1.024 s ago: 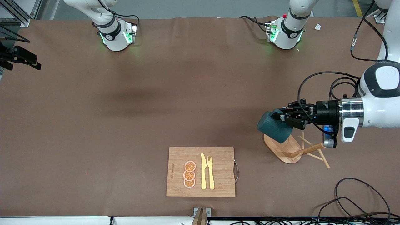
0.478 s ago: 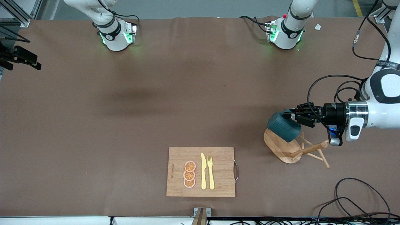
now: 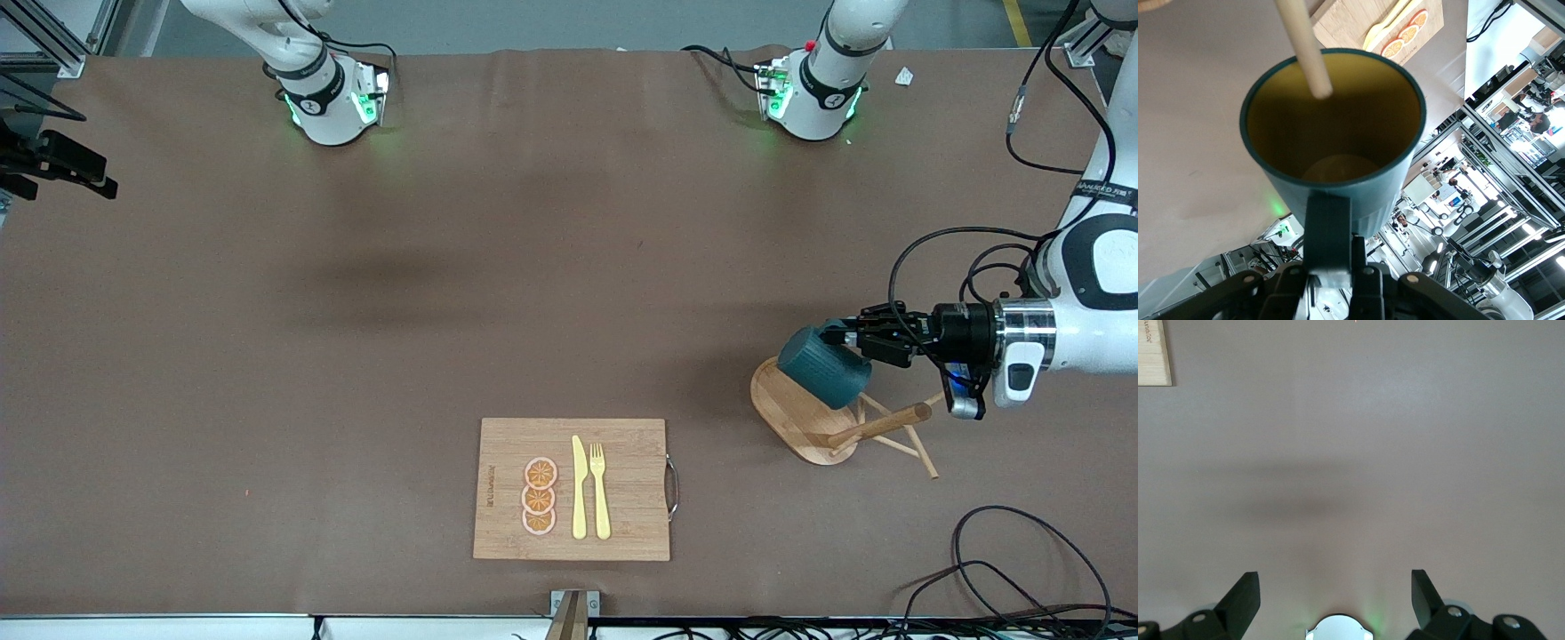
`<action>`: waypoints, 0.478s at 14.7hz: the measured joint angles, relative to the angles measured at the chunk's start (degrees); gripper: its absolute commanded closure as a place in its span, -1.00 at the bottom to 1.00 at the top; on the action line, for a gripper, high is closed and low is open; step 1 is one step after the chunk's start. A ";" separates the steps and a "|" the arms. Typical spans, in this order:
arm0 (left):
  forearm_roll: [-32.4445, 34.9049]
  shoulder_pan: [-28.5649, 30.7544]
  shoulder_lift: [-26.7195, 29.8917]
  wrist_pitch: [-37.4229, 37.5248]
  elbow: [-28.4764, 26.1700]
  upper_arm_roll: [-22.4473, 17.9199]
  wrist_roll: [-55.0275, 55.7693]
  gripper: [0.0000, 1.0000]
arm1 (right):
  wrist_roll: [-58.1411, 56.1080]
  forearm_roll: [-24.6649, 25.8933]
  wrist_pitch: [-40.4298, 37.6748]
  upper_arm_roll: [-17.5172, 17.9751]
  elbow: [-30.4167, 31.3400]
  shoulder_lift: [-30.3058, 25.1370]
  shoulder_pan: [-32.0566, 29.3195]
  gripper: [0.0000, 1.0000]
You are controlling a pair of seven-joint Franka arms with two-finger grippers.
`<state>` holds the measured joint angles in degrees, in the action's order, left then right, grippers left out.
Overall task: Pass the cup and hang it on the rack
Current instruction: 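Hook the mug handle onto a rack peg with the left gripper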
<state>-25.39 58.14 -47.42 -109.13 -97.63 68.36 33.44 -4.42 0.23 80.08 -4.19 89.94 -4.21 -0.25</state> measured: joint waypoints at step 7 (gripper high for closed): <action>-0.21 1.41 -0.01 2.09 0.82 -0.63 -2.52 0.99 | 0.00 0.00 0.05 0.08 0.00 0.00 0.01 -1.00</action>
<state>-25.60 59.55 -47.43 -107.05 -96.81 67.73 30.92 -4.42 0.23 80.13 -4.11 89.94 -4.21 -0.24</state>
